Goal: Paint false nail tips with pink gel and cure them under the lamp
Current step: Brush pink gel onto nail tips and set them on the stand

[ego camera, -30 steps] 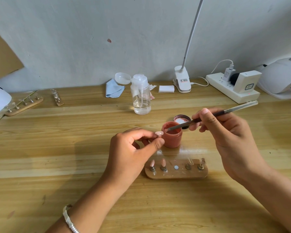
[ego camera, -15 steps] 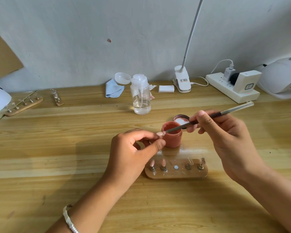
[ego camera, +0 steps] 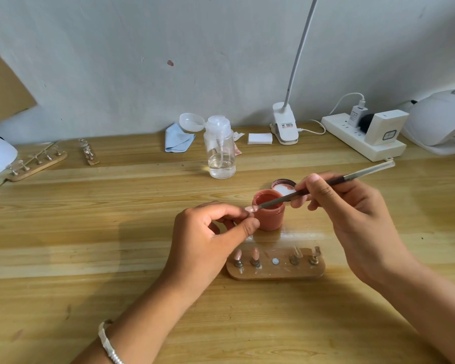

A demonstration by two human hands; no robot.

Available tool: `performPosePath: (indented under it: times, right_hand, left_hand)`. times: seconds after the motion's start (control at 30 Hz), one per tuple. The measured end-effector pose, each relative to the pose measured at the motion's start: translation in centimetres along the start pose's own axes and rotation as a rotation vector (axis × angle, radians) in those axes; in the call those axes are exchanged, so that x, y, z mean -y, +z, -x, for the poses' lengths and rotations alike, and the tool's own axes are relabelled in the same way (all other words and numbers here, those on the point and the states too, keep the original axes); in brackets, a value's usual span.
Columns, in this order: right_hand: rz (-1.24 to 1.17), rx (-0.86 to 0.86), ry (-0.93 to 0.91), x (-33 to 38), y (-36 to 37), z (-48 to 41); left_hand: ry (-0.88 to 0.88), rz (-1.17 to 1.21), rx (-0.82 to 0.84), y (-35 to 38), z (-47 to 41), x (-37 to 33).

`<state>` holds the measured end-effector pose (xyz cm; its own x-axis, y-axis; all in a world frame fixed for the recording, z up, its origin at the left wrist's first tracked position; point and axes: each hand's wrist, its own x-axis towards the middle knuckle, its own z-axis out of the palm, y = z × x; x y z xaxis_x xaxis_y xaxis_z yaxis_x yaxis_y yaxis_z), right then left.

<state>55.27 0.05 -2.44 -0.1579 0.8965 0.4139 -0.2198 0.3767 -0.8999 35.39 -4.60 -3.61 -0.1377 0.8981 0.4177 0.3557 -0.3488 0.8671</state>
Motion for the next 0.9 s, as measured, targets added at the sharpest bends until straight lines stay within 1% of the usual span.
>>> performPosePath:
  times: [0.07, 0.13, 0.27, 0.33, 0.5, 0.57, 0.77, 0.9]
  right_hand:
    - [-0.001, -0.048, 0.012, -0.02, -0.17, -0.14]
    - [0.001, -0.058, 0.006, 0.0, -0.21, -0.17]
    - [0.018, 0.049, -0.037, 0.03, 0.14, 0.12]
    - [0.017, 0.073, -0.043, -0.03, 0.21, 0.21]
    - [0.002, -0.055, -0.011, -0.01, -0.05, -0.12]
    - [0.011, -0.08, 0.002, 0.0, -0.15, -0.18]
    - [0.007, -0.038, -0.03, 0.17, 0.08, 0.07]
    - [0.0, -0.043, -0.037, 0.16, 0.13, 0.1]
  left_hand:
    - [-0.006, 0.005, -0.005, -0.07, -0.01, 0.05]
    - [-0.007, 0.004, -0.006, -0.1, -0.03, 0.04]
    - [-0.01, 0.018, 0.003, 0.0, 0.0, -0.18]
    - [-0.009, 0.033, -0.003, 0.03, 0.01, -0.2]
    - [-0.001, 0.017, -0.004, -0.08, -0.04, 0.0]
    - [0.001, 0.006, -0.003, -0.09, -0.1, 0.18]
    - [0.029, 0.006, 0.011, -0.02, -0.09, 0.28]
    - [0.046, 0.022, 0.021, 0.04, -0.16, 0.26]
